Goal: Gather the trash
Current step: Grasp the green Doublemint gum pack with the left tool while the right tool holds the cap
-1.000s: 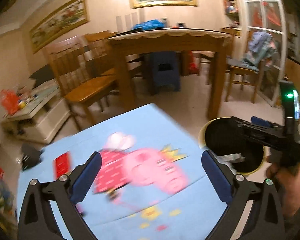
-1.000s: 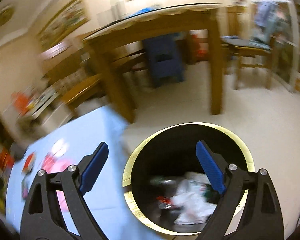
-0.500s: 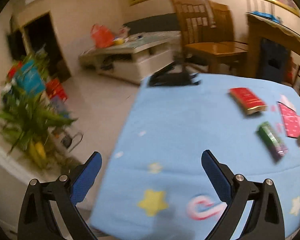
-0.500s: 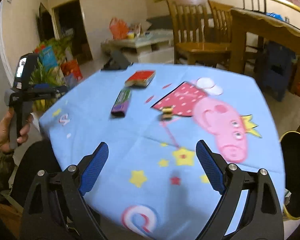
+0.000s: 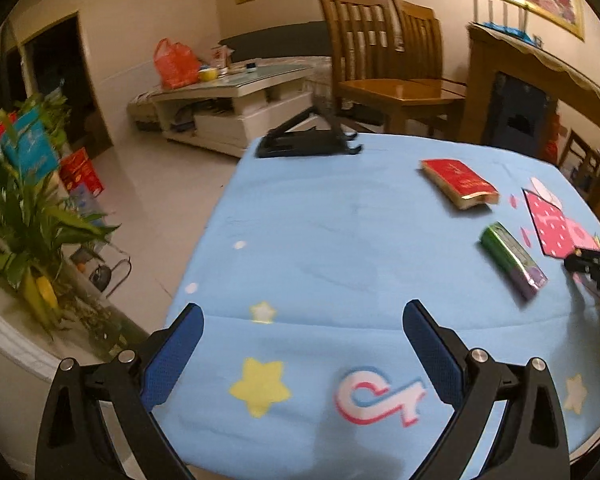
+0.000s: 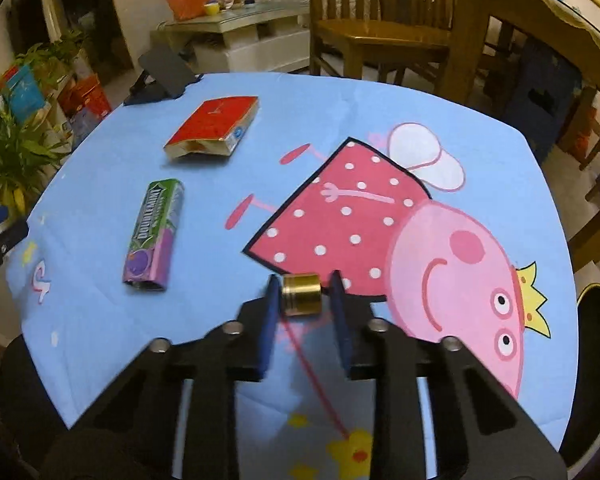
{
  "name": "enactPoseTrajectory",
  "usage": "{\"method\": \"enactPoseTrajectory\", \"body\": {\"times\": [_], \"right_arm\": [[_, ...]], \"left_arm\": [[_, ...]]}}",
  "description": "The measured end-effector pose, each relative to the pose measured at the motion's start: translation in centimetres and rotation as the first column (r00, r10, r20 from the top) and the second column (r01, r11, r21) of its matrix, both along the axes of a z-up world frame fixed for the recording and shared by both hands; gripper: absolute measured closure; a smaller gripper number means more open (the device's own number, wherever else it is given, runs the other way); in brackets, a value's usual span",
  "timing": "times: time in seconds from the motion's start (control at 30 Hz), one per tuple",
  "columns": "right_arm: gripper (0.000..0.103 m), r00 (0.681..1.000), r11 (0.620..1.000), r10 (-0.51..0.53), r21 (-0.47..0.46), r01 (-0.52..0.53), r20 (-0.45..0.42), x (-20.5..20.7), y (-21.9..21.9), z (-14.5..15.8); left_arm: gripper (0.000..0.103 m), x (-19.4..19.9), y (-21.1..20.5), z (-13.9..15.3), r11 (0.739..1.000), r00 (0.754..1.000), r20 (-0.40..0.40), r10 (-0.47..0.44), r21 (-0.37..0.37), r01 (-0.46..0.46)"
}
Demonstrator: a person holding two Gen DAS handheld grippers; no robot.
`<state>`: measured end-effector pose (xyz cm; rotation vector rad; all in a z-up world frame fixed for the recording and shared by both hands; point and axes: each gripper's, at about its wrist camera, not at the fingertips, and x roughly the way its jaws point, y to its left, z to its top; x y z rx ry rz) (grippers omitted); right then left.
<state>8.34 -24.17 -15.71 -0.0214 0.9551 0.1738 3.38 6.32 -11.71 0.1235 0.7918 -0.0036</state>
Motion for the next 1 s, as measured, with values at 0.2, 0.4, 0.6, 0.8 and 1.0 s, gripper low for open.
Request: {"method": "enactPoseTrajectory", "body": {"times": [0.2, 0.4, 0.6, 0.8, 1.0], "right_arm": [[0.086, 1.0, 1.0, 0.022, 0.014, -0.022, 0.009, -3.2, -2.4, 0.3], [0.086, 0.996, 0.988, -0.068, 0.143, 0.058, 0.065, -6.1, -10.1, 0.4], [0.086, 0.984, 0.966, -0.125, 0.239, 0.093, 0.124, -8.1, -13.9, 1.3], [0.086, 0.984, 0.973, -0.085, 0.227, 0.048, 0.159, -8.3, -13.4, 2.5], [0.086, 0.977, 0.968, -0.095, 0.247, 0.046, 0.189, -8.5, -13.8, 3.6]], "left_arm": [[0.007, 0.6, -3.3, 0.8, 0.995, 0.996, -0.02, -0.082, -0.062, 0.081], [0.007, 2.4, -9.7, 0.8, 0.979, 0.983, -0.056, -0.176, -0.113, 0.169], [0.007, 5.9, -15.1, -0.8, 0.975, 0.972, -0.148, -0.181, -0.16, 0.157], [0.033, 7.2, -18.4, -3.7, 0.987, 0.969, -0.208, -0.137, -0.106, 0.117], [0.069, 4.7, -19.1, -4.1, 0.983, 0.97, -0.178, -0.165, -0.104, 0.148]]}}
